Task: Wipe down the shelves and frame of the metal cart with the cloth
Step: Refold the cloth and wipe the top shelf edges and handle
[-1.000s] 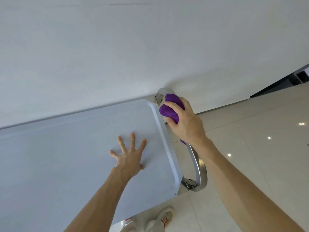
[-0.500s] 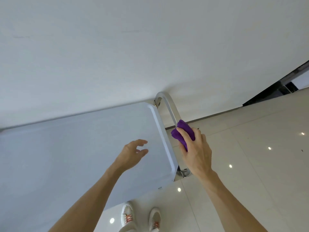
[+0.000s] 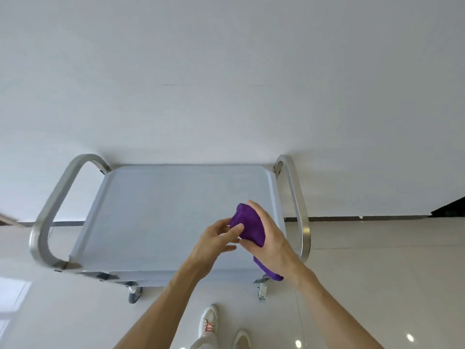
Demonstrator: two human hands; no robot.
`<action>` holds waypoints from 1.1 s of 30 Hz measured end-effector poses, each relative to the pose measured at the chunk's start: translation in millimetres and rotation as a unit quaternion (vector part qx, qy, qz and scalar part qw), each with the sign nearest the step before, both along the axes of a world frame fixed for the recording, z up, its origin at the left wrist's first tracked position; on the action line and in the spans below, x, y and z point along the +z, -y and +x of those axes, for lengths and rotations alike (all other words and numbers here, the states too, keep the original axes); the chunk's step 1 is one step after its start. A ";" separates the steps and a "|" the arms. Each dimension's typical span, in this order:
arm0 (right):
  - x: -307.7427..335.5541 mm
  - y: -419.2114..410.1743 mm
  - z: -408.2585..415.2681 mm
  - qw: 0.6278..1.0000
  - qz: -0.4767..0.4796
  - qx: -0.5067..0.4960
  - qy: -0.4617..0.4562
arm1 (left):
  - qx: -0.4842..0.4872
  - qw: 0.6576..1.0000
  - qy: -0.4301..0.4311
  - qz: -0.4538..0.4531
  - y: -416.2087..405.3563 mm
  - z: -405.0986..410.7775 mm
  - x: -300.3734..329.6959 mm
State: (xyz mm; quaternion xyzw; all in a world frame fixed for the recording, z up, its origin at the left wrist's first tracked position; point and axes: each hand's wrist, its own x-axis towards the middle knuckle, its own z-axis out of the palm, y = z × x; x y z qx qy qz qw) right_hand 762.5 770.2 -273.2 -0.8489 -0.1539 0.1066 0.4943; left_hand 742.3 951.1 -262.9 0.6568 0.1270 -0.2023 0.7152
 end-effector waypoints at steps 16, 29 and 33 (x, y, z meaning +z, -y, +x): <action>13.3 -139.7 -18.2 0.923 0.032 0.312 -0.222 | 0.173 0.972 0.096 0.126 -116.6 -107.4 51.9; -10.0 -264.3 -58.5 0.844 0.240 0.203 -0.435 | 0.227 0.961 0.147 -0.048 -279.1 -142.0 79.6; -18.7 -302.4 -76.3 0.821 0.317 0.116 -0.460 | 0.246 0.959 0.124 -0.070 -324.4 -144.9 70.8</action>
